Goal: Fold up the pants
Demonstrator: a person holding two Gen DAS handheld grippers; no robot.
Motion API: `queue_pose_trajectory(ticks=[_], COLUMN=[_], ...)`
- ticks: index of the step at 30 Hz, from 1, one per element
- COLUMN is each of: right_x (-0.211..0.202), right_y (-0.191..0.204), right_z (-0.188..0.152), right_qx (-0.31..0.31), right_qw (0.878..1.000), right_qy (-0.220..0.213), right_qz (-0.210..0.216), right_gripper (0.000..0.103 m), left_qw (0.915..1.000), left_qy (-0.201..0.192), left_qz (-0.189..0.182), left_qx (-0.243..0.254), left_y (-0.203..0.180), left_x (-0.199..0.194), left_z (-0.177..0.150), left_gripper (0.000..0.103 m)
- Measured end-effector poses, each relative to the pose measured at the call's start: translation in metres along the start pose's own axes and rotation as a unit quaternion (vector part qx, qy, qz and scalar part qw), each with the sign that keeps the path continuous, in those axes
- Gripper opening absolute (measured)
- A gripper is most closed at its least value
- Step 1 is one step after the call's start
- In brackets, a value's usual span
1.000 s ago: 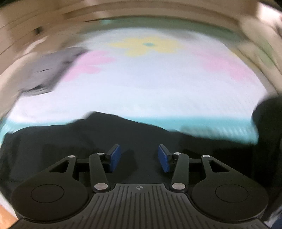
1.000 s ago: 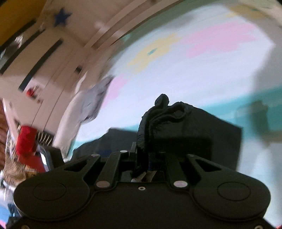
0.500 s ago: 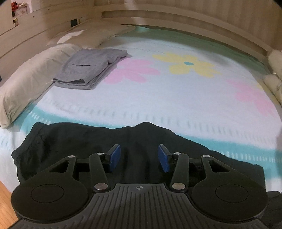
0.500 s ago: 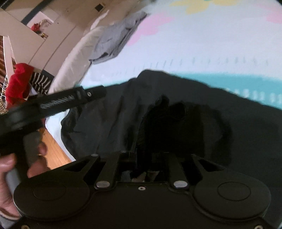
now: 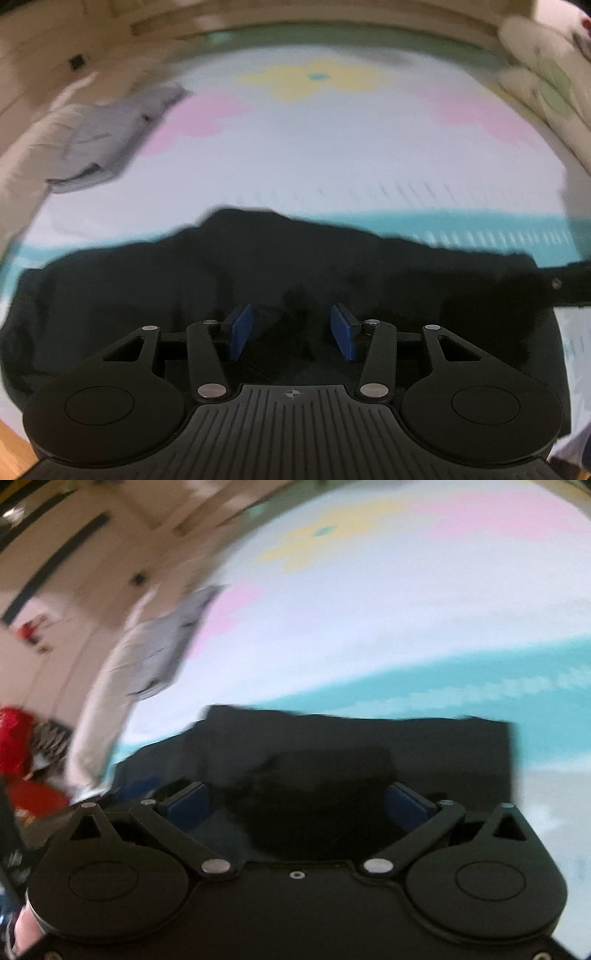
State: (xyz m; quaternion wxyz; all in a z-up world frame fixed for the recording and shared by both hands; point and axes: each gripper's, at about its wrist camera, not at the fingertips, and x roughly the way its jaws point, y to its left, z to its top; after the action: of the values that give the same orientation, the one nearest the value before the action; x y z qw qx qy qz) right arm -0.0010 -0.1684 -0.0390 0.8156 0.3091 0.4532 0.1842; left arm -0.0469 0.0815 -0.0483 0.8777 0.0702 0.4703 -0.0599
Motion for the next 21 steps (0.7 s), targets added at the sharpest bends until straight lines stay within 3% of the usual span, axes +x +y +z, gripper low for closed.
queue_pose_trajectory(ticks=[6,10,13,17,21], right_x=[0.001,0.008,0.023,0.026,0.024], right_y=[-0.022,-0.016,-0.008,-0.003,-0.007], right_z=[-0.013,-0.023,-0.034,-0.041,-0.039], right_qx=[-0.015,-0.073,-0.128,-0.156,-0.144], right_qw=[0.995,0.986,0.973,0.966,0.967], right_qy=[0.020,0.060,0.095,0.100,0.102], right_qz=[-0.094,-0.137,-0.165,-0.182,-0.185], right_gripper=[0.103,0.103,0.103,0.103,0.103], left_qw=[0.9992,0.9973,0.9962,0.9938,0.9952], left_qy=[0.024,0.054,0.036,0.024,0.029], left_qz=[0.012,0.029,0.046,0.067,0.063], left_qx=[0.030,0.040,0.065,0.085,0.069], left_y=[-0.018,-0.022,-0.029,-0.032,-0.027], left_x=[0.015,0.030,0.030,0.031,0.033], left_z=[-0.013,-0.024,-0.029,-0.030,-0.026], left_gripper=[0.046,0.046,0.051,0.063,0.065])
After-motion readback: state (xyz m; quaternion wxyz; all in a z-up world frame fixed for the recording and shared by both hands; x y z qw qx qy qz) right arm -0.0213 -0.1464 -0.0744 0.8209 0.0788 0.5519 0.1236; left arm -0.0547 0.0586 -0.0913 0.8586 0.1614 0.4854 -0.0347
